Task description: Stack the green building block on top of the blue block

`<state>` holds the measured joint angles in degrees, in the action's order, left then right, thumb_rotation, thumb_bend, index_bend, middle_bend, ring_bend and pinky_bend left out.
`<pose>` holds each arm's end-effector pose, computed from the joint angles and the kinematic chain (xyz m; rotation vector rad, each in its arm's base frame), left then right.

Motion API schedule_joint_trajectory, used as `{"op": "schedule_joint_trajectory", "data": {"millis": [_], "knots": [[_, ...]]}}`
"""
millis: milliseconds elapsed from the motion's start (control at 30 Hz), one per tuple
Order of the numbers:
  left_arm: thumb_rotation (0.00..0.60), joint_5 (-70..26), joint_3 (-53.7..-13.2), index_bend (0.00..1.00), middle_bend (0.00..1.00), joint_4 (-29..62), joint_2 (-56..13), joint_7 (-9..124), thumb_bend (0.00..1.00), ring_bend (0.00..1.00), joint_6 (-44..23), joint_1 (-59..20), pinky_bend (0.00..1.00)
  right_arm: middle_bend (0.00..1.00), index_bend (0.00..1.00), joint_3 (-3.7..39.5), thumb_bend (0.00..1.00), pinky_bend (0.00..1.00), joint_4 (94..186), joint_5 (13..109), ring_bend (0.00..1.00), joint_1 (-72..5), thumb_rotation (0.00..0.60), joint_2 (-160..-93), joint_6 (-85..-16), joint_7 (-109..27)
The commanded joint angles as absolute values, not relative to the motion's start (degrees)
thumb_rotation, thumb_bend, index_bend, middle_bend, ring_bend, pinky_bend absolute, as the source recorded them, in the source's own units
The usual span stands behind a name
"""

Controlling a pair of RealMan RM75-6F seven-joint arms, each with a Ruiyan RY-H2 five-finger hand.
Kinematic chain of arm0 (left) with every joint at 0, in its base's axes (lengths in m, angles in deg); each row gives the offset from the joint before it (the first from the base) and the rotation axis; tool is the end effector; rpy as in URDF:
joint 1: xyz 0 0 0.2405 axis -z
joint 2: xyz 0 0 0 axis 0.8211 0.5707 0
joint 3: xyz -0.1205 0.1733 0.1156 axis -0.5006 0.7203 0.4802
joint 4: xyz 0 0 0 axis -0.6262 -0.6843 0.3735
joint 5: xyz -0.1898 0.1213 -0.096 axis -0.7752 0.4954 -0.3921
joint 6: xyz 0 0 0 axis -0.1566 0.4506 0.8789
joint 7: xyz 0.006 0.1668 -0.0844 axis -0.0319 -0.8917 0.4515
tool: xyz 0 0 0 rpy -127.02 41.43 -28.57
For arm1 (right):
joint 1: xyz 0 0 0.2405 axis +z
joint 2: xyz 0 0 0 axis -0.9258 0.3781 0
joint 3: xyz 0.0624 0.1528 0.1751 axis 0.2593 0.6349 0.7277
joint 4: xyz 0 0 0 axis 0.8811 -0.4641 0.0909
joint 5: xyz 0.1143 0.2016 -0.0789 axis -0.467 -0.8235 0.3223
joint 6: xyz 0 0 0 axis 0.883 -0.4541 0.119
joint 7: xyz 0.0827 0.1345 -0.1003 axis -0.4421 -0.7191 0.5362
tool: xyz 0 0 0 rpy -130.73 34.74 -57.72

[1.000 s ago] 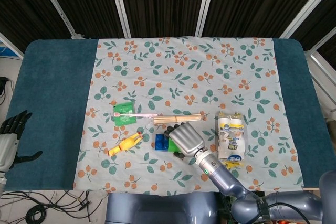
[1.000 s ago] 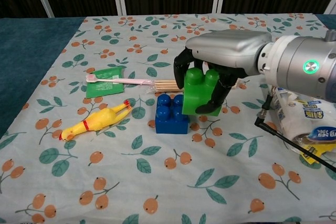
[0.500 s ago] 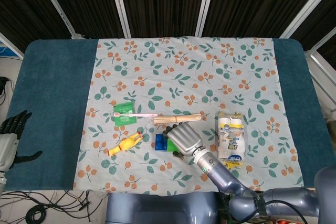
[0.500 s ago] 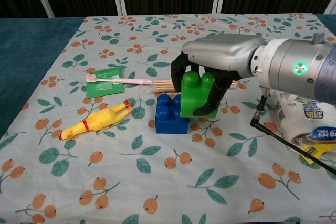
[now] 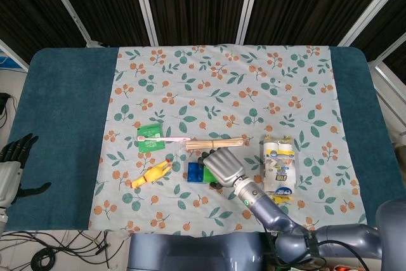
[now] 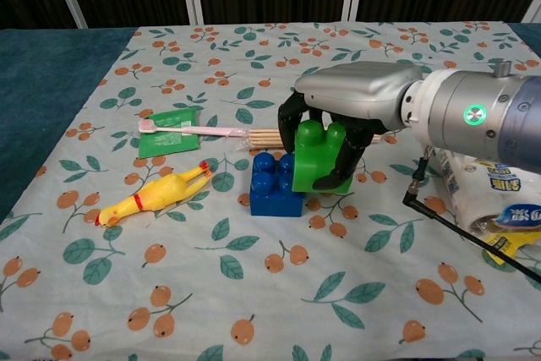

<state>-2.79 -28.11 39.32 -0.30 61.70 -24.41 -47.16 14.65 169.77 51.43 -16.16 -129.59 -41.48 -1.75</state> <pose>-0.3150 0.2410 0.1138 -1.3705 -1.0647 -0.8874 -0.0354 -0.3129 -0.0884 2.1570 -0.8480 0.8788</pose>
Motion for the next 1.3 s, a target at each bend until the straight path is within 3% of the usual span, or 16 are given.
{"op": "schedule_joint_trajectory", "data": {"millis": [33, 1133, 1300], "knots": [[0.6, -2.87, -28.12, 0.0, 0.0, 39.32, -0.31, 61.72, 0.0, 0.0, -24.37, -47.16, 0.0, 0.5, 0.56, 14.45, 0.4, 0.56, 169.47, 51.51, 0.47, -15.94, 0.6, -129.83, -41.31, -1.86], [0.6, -2.84, -28.24, 0.0, 0.0, 39.14, -0.19, 62.47, 0.0, 0.0, -24.33, -47.13, 0.0, 0.49, 0.56, 12.24, 0.4, 0.56, 165.94, 49.36, 0.47, -14.62, 0.6, -134.36, -41.73, -1.17], [0.6, -2.75, -28.28, 0.0, 0.0, 39.05, -0.25, 62.51, 0.0, 0.0, -24.54, -47.19, 0.0, 0.43, 0.52, 12.07, 0.38, 0.52, 165.64, 50.35, 0.42, -15.07, 0.6, -134.73, -42.4, -1.88]]}}
